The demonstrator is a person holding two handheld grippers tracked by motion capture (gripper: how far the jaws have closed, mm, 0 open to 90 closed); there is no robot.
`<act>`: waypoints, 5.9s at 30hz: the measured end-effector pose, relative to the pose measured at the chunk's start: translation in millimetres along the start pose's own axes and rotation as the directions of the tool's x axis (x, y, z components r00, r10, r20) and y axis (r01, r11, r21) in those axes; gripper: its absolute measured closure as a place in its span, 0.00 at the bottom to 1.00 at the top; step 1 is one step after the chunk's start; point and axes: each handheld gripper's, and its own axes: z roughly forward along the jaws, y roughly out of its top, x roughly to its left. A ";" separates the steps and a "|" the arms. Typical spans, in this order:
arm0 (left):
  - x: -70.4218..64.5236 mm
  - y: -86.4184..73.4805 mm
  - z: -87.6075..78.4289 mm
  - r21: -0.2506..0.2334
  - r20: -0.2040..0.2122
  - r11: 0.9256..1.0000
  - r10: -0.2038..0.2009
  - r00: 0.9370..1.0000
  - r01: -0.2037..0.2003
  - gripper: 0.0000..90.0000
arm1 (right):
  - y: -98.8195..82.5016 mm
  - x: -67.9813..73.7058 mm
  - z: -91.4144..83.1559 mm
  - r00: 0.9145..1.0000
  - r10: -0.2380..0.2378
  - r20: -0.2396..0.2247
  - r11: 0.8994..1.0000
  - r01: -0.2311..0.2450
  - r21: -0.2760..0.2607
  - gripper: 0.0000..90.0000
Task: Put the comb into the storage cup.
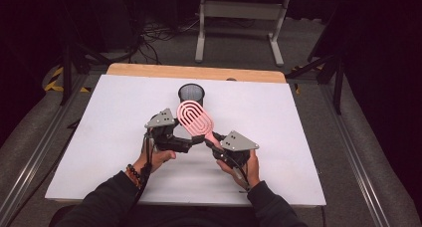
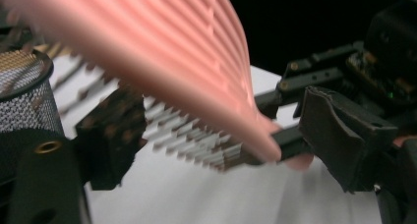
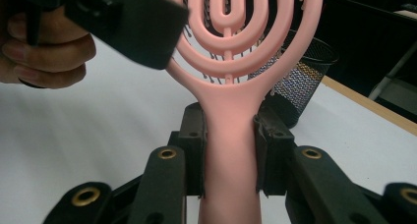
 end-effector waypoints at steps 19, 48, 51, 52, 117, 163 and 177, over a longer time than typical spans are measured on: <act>-7.8 0.3 -6.1 -0.152 0.068 0.988 -0.007 0.998 0.017 0.68 | -2.6 14.2 10.4 0.998 -0.055 0.024 0.998 0.054 0.029 0.78; -13.0 5.9 -22.9 -0.103 -0.055 0.983 0.148 0.987 -0.153 0.69 | 4.4 -11.6 -23.3 0.998 -0.004 0.067 0.997 0.010 -0.083 0.48; -10.5 5.7 -25.7 -0.102 -0.061 0.983 0.144 0.988 -0.149 0.69 | 2.9 -15.5 -28.6 0.995 -0.007 0.096 0.996 0.016 -0.093 0.41; -10.5 5.7 -25.7 -0.102 -0.061 0.983 0.144 0.988 -0.149 0.69 | 2.9 -15.5 -28.6 0.995 -0.007 0.096 0.996 0.016 -0.093 0.41; 9.2 55.2 -54.3 -0.168 -0.163 0.958 0.207 0.965 -0.234 0.70 | -65.9 -34.5 -69.9 0.975 0.031 0.219 0.999 -0.023 -0.039 0.04; 58.3 109.7 -23.3 -0.180 -0.230 0.959 0.175 0.957 -0.219 0.70 | -65.6 -32.4 -67.8 0.980 0.018 0.197 0.999 -0.013 -0.029 0.06; 78.2 117.3 -14.4 -0.211 -0.254 0.963 0.114 0.961 -0.170 0.70 | -66.5 -31.5 -65.9 0.984 0.021 0.180 1.000 -0.017 -0.024 0.06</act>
